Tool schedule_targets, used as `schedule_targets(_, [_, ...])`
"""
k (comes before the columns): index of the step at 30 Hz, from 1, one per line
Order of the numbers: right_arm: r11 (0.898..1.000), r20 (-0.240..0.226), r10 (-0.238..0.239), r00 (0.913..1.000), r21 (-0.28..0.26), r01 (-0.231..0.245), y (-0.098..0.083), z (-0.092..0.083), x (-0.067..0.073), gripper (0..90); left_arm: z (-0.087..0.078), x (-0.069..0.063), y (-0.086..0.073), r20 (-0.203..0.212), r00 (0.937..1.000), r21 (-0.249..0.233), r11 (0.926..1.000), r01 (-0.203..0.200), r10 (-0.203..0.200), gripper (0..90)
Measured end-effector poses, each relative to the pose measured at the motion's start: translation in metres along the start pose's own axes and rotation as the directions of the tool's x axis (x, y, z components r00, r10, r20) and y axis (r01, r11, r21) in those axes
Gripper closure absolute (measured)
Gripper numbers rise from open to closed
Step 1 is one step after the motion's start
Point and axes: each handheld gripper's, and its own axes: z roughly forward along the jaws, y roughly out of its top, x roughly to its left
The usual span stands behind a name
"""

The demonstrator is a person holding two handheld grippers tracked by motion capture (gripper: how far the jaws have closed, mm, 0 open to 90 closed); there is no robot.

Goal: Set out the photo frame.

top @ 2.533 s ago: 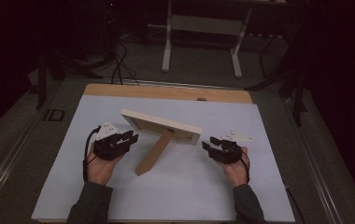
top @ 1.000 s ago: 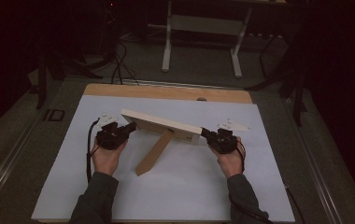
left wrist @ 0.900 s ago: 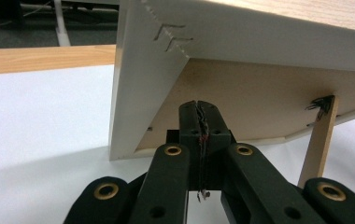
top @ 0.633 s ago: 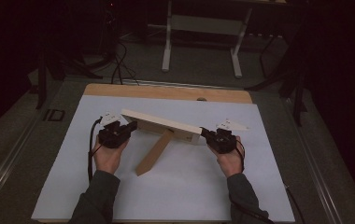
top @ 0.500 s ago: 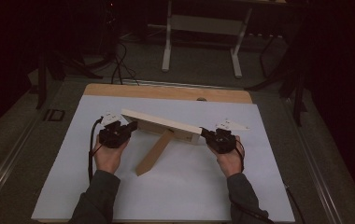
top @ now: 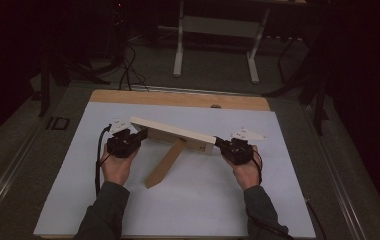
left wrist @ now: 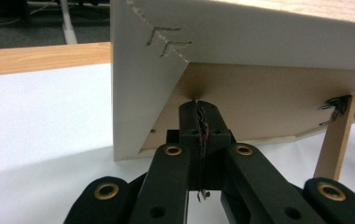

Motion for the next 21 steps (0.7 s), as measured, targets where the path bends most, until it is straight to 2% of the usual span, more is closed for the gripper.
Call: schedule_targets(21, [0.999,-0.028,-0.042,0.9987,-0.002,0.042,0.0,-0.006,0.003,89.6,0.009,-0.011,0.004,0.0,0.9996,0.023,0.9993,-0.029,0.029,90.0])
